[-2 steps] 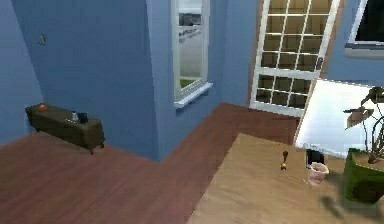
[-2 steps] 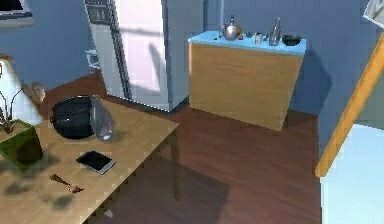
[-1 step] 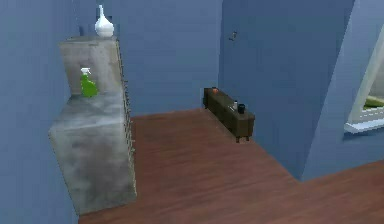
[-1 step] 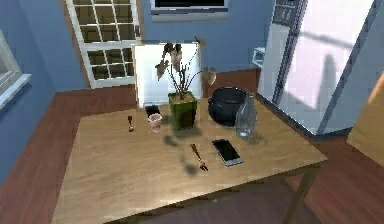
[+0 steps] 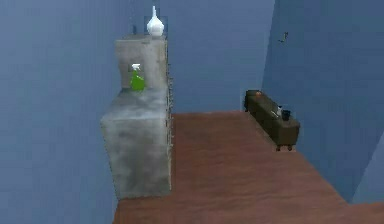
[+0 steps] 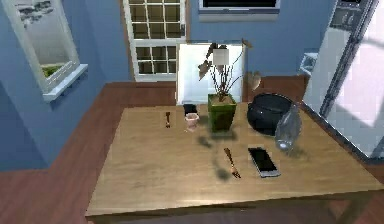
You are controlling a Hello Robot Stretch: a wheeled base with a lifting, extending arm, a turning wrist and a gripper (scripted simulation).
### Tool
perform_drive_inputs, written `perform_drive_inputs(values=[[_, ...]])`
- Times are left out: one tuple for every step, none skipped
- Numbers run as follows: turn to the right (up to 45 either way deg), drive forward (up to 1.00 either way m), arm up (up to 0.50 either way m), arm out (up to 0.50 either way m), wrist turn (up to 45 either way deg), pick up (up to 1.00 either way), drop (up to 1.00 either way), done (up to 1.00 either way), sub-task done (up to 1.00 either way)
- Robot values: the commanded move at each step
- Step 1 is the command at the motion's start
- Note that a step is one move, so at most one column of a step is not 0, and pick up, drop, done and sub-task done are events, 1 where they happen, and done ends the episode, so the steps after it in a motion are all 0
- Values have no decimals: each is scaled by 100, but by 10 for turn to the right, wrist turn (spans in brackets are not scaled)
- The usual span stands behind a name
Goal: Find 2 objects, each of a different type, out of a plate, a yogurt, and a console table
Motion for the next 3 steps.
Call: perform_drive_inputs(values=[[0, 45, 0, 0, 0, 0, 0, 0, 0], [360, 0, 0, 0, 0, 0, 0, 0, 0], [0, 100, 0, 0, 0, 0, 0, 0, 0]])
